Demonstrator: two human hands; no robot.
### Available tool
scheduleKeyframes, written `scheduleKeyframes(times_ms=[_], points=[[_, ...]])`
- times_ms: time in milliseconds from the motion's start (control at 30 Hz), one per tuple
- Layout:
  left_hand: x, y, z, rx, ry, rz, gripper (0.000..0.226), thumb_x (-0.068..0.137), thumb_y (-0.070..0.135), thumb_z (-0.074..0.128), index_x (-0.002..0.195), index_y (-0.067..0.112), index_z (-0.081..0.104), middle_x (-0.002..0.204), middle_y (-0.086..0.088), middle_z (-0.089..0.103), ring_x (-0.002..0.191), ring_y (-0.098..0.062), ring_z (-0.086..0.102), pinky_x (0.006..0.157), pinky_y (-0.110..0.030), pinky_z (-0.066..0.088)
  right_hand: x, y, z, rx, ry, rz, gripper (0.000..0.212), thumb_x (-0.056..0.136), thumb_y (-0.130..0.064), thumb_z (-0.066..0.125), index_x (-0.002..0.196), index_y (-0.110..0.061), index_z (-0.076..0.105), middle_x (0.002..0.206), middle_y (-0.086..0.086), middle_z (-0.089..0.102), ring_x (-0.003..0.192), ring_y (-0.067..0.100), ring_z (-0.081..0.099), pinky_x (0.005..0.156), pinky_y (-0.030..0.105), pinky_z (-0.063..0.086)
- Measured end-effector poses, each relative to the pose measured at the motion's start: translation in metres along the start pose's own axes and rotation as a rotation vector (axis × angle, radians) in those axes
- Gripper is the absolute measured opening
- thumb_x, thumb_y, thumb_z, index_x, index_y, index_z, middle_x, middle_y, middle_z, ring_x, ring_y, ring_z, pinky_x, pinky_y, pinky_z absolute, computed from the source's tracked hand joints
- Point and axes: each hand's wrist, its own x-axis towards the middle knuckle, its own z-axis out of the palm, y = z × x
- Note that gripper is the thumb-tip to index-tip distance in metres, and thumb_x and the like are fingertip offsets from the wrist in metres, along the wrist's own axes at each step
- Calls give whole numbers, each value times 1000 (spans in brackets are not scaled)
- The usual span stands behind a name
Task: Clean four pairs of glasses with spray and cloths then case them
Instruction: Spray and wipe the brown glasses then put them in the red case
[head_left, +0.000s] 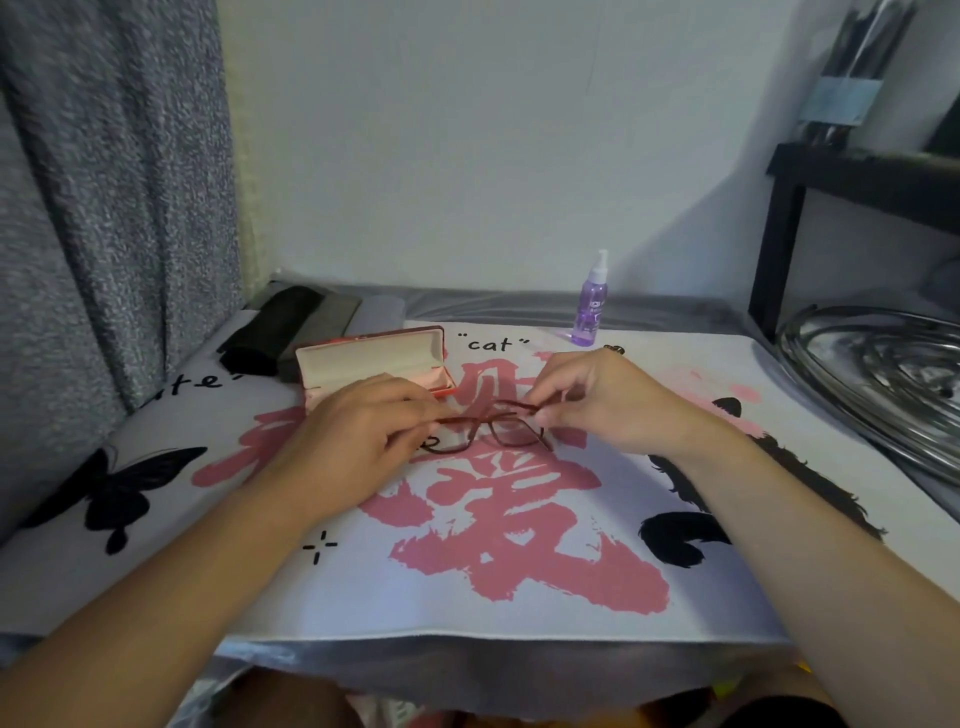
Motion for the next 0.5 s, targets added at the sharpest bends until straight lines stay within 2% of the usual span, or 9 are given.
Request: scheduleKeyframes(times_ms=[100, 200, 333, 433, 500], points=[[-3, 0, 2, -54, -26, -63, 26, 95, 24, 65, 118, 24, 75, 109, 12, 70, 96, -5, 66, 86, -35, 58, 4, -1, 8, -102, -25, 6, 22, 83, -2, 79, 99, -17, 79, 87, -2, 65, 70, -2, 57, 71, 11, 44], [-3, -1, 2, -71, 16, -118, 29, 94, 7, 66, 117, 21, 76, 106, 11, 70, 91, -6, 65, 83, -35, 58, 7, -7, 14, -124, -28, 25, 25, 86, -7, 78, 109, -17, 76, 88, -6, 69, 71, -2, 58, 72, 12, 47], [0, 0, -7, 7, 246, -206, 27, 87, -9, 58, 89, 10, 77, 95, 1, 68, 90, -18, 64, 84, -42, 56, 18, -20, 21, -252, -15, 2, 12, 92, -25, 73, 102, -28, 78, 92, -18, 68, 86, -1, 62, 82, 22, 48], [-2, -5, -16, 55, 454, -342, 23, 84, -3, 53, 79, 9, 72, 95, -1, 63, 94, -25, 61, 86, -40, 53, 27, -35, 33, -380, -126, -21, 15, 96, -27, 68, 104, -21, 80, 81, -28, 57, 78, -10, 53, 71, 5, 37], [-4, -12, -23, 76, 531, -495, 24, 86, -1, 53, 85, 14, 72, 103, 2, 57, 101, -26, 58, 89, -41, 51, 32, -39, 40, -464, -170, -8, 15, 96, -25, 68, 101, -19, 80, 85, -21, 63, 76, -3, 54, 64, 6, 35]])
